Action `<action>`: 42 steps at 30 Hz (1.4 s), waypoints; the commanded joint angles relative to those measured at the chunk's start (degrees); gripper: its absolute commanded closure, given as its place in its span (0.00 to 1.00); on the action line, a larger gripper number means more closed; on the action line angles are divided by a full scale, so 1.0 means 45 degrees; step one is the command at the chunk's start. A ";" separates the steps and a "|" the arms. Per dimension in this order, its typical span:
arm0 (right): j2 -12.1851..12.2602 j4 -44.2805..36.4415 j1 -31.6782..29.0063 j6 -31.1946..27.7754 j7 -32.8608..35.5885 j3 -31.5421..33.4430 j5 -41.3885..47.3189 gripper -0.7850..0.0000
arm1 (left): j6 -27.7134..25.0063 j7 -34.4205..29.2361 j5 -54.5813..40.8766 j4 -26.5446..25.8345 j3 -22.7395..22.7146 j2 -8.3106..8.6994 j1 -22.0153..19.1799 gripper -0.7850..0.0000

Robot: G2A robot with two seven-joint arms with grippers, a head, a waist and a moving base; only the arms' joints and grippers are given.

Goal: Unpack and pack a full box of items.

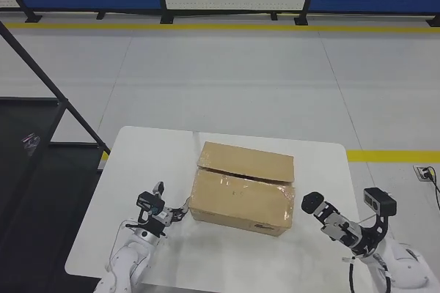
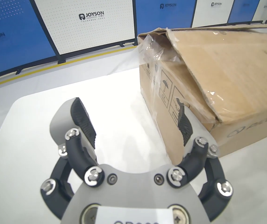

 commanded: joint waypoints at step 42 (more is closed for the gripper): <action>-0.0140 -0.2842 -0.4258 0.0181 -0.4520 0.2709 -0.4899 0.00 | 0.0291 -0.1050 0.0930 0.3662 0.0183 0.0029 -0.4044 0.00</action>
